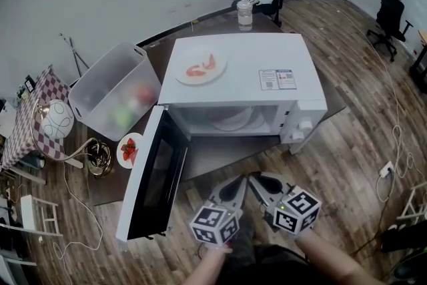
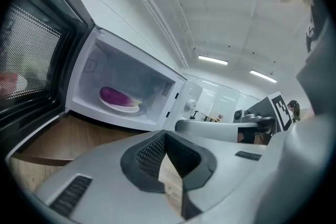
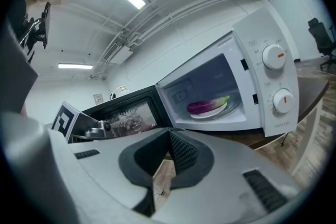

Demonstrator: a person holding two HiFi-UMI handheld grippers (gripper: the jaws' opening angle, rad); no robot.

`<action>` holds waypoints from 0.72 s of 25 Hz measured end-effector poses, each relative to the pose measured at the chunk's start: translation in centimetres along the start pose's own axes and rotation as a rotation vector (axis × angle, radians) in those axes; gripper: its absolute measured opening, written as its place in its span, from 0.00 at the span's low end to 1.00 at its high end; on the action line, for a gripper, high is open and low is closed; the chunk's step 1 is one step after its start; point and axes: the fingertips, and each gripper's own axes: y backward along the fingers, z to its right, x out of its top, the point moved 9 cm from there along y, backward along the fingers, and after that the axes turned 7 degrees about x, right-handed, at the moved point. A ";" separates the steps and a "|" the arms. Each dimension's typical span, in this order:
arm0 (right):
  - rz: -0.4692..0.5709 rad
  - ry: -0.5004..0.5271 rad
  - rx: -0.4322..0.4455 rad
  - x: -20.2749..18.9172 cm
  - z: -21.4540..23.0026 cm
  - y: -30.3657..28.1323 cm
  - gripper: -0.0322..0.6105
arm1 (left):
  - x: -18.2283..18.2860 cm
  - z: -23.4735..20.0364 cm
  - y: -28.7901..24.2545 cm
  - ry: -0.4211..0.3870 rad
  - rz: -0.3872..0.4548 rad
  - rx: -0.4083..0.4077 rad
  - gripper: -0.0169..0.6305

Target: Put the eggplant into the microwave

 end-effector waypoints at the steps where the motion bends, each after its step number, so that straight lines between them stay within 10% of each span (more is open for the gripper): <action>1: -0.001 0.009 0.003 0.0 -0.4 0.4 0.05 | 0.0 0.4 0.4 0.000 0.004 -0.001 0.02; 18: 0.004 0.083 0.016 -1.3 -5.4 5.8 0.05 | -0.7 3.9 6.0 0.005 0.069 0.015 0.02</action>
